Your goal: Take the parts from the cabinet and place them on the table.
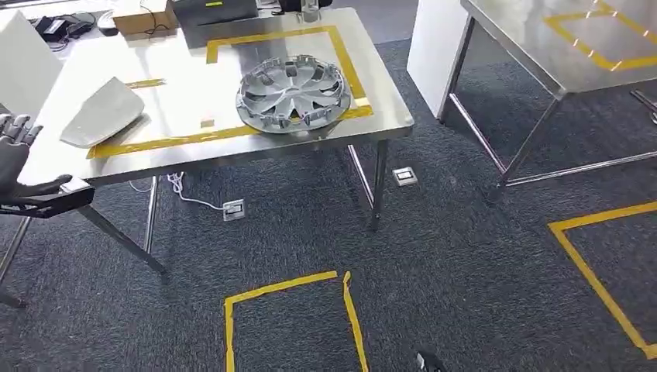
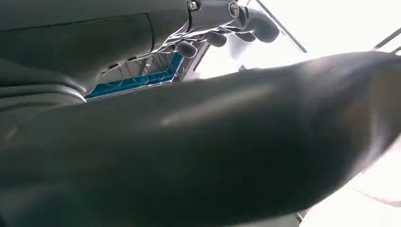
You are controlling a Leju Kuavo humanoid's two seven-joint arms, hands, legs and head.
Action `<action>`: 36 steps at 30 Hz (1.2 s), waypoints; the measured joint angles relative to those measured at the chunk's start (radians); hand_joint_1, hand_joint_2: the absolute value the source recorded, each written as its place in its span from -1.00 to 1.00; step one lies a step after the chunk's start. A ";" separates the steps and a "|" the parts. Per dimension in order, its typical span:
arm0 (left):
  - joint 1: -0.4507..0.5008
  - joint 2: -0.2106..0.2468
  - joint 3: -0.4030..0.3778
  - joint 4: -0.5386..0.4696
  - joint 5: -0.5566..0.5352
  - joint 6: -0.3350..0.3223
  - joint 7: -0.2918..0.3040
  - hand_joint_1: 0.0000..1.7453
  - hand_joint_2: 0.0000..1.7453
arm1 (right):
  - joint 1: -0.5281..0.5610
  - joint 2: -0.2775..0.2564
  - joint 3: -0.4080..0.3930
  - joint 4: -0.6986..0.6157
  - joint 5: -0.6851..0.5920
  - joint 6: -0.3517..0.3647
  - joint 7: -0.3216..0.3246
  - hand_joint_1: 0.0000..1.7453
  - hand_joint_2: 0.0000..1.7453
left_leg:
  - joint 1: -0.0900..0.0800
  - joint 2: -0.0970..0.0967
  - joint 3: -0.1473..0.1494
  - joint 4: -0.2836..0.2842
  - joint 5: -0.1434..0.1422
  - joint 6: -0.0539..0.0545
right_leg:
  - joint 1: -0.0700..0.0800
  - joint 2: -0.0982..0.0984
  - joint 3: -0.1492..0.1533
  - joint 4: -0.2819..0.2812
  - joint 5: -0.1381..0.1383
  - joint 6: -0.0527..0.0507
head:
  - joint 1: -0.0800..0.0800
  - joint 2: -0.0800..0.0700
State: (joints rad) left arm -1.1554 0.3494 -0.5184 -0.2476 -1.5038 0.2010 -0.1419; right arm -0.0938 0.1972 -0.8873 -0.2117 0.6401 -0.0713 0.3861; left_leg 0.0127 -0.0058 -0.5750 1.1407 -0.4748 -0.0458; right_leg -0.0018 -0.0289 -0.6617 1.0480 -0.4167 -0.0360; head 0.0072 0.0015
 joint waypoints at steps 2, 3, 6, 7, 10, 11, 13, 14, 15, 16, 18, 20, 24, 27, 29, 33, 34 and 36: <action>-0.003 0.005 0.000 -0.006 0.000 -0.002 -0.003 -1.00 -1.00 | -0.001 0.001 0.000 0.000 0.003 0.001 0.000 -1.00 -1.00 | -0.010 0.000 0.070 -0.115 -0.056 0.011 | 0.002 -0.001 -0.009 -0.002 0.018 0.011 | 0.005 0.000; -0.006 0.007 0.000 -0.006 0.000 -0.004 -0.006 -1.00 -1.00 | -0.002 0.001 0.000 0.000 0.005 0.002 -0.005 -1.00 -1.00 | -0.015 0.001 0.056 -0.121 -0.050 0.017 | -0.001 -0.001 -0.009 -0.005 0.029 0.016 | 0.003 0.000; -0.011 0.012 0.000 -0.005 -0.001 -0.012 -0.014 -1.00 -1.00 | 0.003 0.003 0.000 0.000 0.008 0.013 -0.006 -1.00 -1.00 | -0.012 0.008 0.045 -0.132 -0.013 0.045 | -0.009 0.012 -0.022 -0.006 0.028 0.040 | 0.000 0.000; -0.013 0.012 0.000 -0.005 -0.001 -0.013 -0.016 -1.00 -1.00 | 0.004 0.003 0.000 0.000 0.009 0.015 -0.006 -1.00 -1.00 | -0.012 0.008 0.031 -0.132 -0.002 0.055 | -0.007 0.020 -0.035 0.021 -0.021 0.044 | 0.002 0.000; -0.013 0.011 0.000 -0.005 -0.001 -0.013 -0.023 -1.00 -1.00 | 0.003 0.005 0.000 0.000 0.010 0.018 -0.002 -1.00 -1.00 | -0.012 0.005 -0.019 -0.130 0.039 0.061 | -0.008 0.024 -0.087 0.231 -0.181 0.051 | 0.005 0.000; -0.012 0.011 0.000 -0.004 -0.001 -0.013 -0.023 -1.00 -1.00 | 0.003 0.005 0.000 0.000 0.010 0.018 -0.003 -1.00 -1.00 | -0.012 0.004 -0.036 -0.129 0.051 0.060 | -0.009 0.024 -0.092 0.280 -0.180 0.052 | 0.005 0.000; -0.009 0.011 0.000 -0.003 -0.001 -0.022 -0.027 -1.00 -1.00 | 0.003 0.005 0.000 0.000 0.009 0.021 -0.003 -1.00 -1.00 | -0.009 0.001 -0.073 -0.126 0.072 0.054 | -0.010 0.024 -0.046 0.263 -0.105 0.053 | 0.005 0.000; -0.009 0.013 0.000 -0.002 0.000 -0.030 -0.033 -1.00 -1.00 | 0.003 0.005 0.000 0.000 0.006 0.026 -0.003 -1.00 -1.00 | -0.007 0.000 -0.090 -0.122 0.082 0.050 | -0.010 0.024 0.005 0.202 -0.074 0.052 | 0.005 0.000; -0.009 0.013 0.000 -0.002 0.000 -0.036 -0.038 -1.00 -1.00 | 0.002 0.005 0.000 0.000 0.003 0.032 -0.003 -1.00 -1.00 | -0.007 -0.001 -0.102 -0.117 0.090 0.045 | -0.010 0.024 0.067 0.122 -0.072 0.050 | 0.007 0.000; -0.009 0.013 0.000 -0.002 0.000 -0.040 -0.040 -1.00 -1.00 | -0.001 0.005 0.000 0.000 0.002 0.037 -0.003 -1.00 -1.00 | -0.008 -0.001 -0.113 -0.111 0.095 0.038 | -0.010 0.027 0.127 0.037 -0.123 0.045 | 0.012 0.000; -0.010 0.021 0.000 -0.002 0.000 -0.070 -0.040 -1.00 -1.00 | 0.000 0.005 -0.001 0.000 -0.002 0.044 -0.005 -1.00 -1.00 | -0.010 0.001 -0.109 -0.108 0.105 0.024 | -0.003 0.030 0.141 -0.007 -0.138 0.029 | 0.014 0.000; -0.016 0.021 0.000 0.002 -0.001 -0.167 -0.018 -1.00 -1.00 | 0.002 0.005 -0.002 0.000 -0.004 0.052 -0.005 -1.00 -1.00 | -0.006 0.001 -0.107 -0.119 0.120 0.010 | 0.000 0.029 0.135 -0.005 -0.128 0.013 | 0.016 0.000; -0.025 0.023 -0.006 0.012 -0.001 -0.363 0.029 -1.00 1.00 | 0.003 0.004 -0.002 0.000 -0.004 0.067 -0.003 -1.00 1.00 | -0.002 0.001 -0.167 0.040 -0.016 -0.006 | -0.007 0.019 0.120 -0.012 -0.099 -0.008 | 0.010 0.000; -0.021 0.022 -0.008 0.018 0.000 -0.395 0.023 -1.00 1.00 | 0.004 0.004 -0.003 0.000 -0.005 0.070 -0.003 -1.00 1.00 | -0.001 0.002 -0.201 0.181 -0.055 -0.013 | -0.006 0.015 0.104 -0.010 -0.086 -0.007 | 0.010 0.000; -0.023 0.022 -0.008 0.020 0.005 -0.427 0.014 -1.00 1.00 | 0.004 0.004 -0.003 0.000 -0.005 0.070 -0.003 -1.00 1.00 | 0.000 0.002 -0.116 0.066 0.009 -0.008 | -0.006 0.013 0.101 -0.010 -0.083 -0.004 | 0.010 0.000; -0.033 0.024 -0.008 0.021 0.007 -0.520 0.018 -1.00 1.00 | 0.002 0.006 -0.006 0.000 0.011 0.066 -0.011 -1.00 1.00 | -0.005 0.003 -0.016 -0.112 0.022 0.005 | 0.005 0.016 0.085 -0.001 -0.075 0.001 | 0.011 0.000; -0.030 0.024 -0.008 0.023 0.012 -0.553 0.035 -1.00 1.00 | 0.004 0.007 -0.006 0.000 0.032 0.063 -0.017 -1.00 1.00 | -0.006 0.002 -0.017 -0.116 0.023 0.006 | 0.001 0.015 0.084 -0.002 -0.075 0.005 | 0.011 0.000; -0.029 0.020 -0.005 0.032 0.018 -0.621 0.080 -1.00 1.00 | 0.006 0.010 0.003 0.001 0.066 0.050 -0.015 -1.00 1.00 | -0.009 0.001 -0.023 -0.114 0.024 0.012 | 0.002 0.015 0.082 -0.006 -0.070 0.012 | 0.014 0.000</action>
State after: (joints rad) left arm -1.1844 0.3696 -0.5238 -0.2159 -1.4862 -0.4199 -0.0623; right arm -0.0880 0.2068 -0.8847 -0.2110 0.7061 -0.0214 0.3712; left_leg 0.0040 -0.0045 -0.5984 1.0270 -0.4508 -0.0341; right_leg -0.0003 -0.0135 -0.5796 1.0416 -0.4870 -0.0237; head 0.0217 0.0015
